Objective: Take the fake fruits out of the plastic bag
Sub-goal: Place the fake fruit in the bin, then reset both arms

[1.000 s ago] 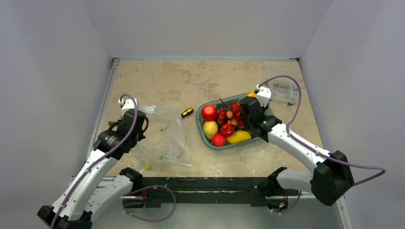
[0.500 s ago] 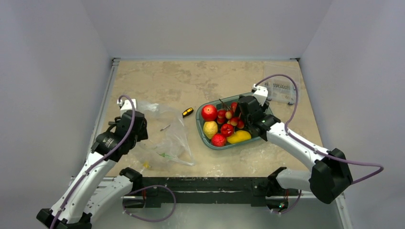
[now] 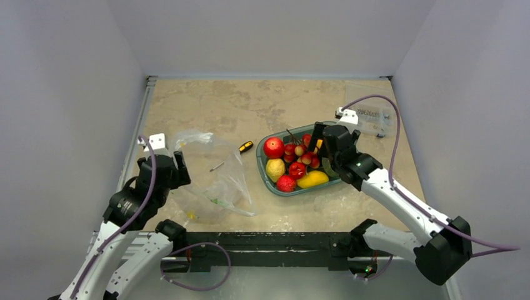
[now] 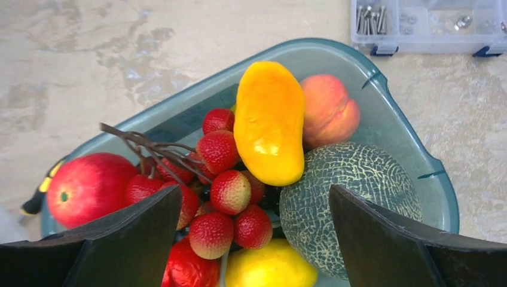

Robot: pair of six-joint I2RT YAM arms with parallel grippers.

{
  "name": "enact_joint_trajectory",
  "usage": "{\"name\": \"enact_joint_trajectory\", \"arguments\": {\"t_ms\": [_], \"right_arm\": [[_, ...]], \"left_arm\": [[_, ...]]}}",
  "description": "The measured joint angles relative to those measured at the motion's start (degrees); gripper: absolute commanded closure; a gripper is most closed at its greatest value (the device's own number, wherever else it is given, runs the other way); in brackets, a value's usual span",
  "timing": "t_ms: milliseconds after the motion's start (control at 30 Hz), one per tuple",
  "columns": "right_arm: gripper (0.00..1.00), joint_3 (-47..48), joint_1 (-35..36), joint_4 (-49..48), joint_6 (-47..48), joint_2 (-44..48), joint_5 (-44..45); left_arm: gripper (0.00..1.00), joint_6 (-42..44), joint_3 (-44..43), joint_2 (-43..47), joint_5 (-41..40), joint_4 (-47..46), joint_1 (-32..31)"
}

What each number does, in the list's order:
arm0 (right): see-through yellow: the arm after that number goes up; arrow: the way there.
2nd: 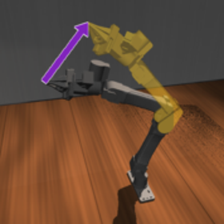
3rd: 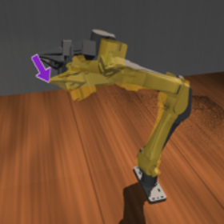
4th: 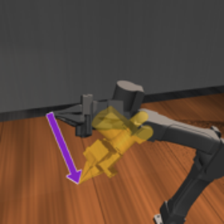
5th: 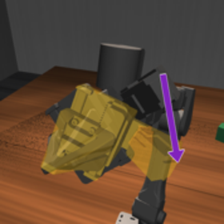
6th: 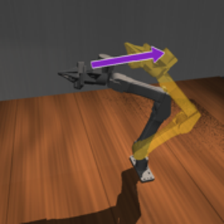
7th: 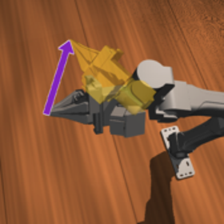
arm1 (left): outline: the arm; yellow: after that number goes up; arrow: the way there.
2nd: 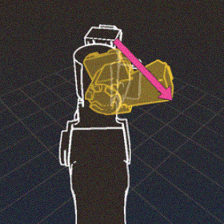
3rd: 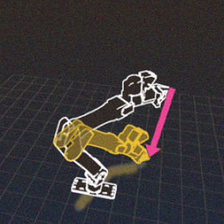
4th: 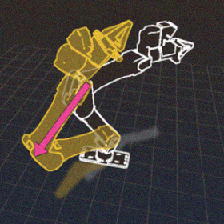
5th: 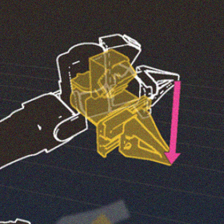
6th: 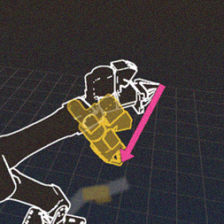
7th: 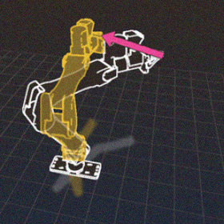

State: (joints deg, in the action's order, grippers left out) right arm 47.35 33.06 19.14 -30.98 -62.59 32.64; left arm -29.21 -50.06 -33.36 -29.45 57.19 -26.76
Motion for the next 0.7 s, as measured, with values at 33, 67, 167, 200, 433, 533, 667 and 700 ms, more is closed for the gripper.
{"name": "enact_joint_trajectory", "arguments": {"t_ms": [33, 67, 167, 200, 433, 533, 667, 700], "right_arm": [[0.02, 0.3, 0.0, 0.4, 0.4, 1.1, -0.7], [0.01, 0.6, 0.0, 0.9, 0.7, 2.4, -1.2], [0.01, 1.5, 0.0, 2.4, 1.7, 6.7, -2.7], [0.01, 1.9, 0.0, 3.1, 1.9, 8.1, -3.1], [0.01, 7.5, 0.0, 10.5, 3.8, 17.9, -4.1], [0.01, 11.2, 0.0, 14.8, 4.3, 20.9, -3.4], [0.01, 15.7, 0.0, 19.6, 5.3, 25.8, -1.9], [0.01, 16.5, 0.0, 20.7, 5.7, 27.2, -1.7]], "left_arm": [[0.32, 0.3, 0.0, 1.0, 0.3, -0.3, 0.0], [0.31, 0.5, 0.0, 2.0, 0.7, -0.6, 0.0], [0.29, 1.5, 0.0, 5.4, 2.2, -1.8, 0.0], [0.29, 1.9, 0.0, 6.7, 2.9, -2.3, 0.0], [0.29, 2.3, -13.5, 8.9, 7.8, 2.9, 0.0], [0.29, 2.2, -23.6, 8.2, 10.0, 4.9, 0.0], [0.20, 2.1, -36.0, 8.0, 12.7, 6.2, 0.0], [0.16, 2.2, -37.9, 8.2, 13.3, 6.2, 0.0]]}}
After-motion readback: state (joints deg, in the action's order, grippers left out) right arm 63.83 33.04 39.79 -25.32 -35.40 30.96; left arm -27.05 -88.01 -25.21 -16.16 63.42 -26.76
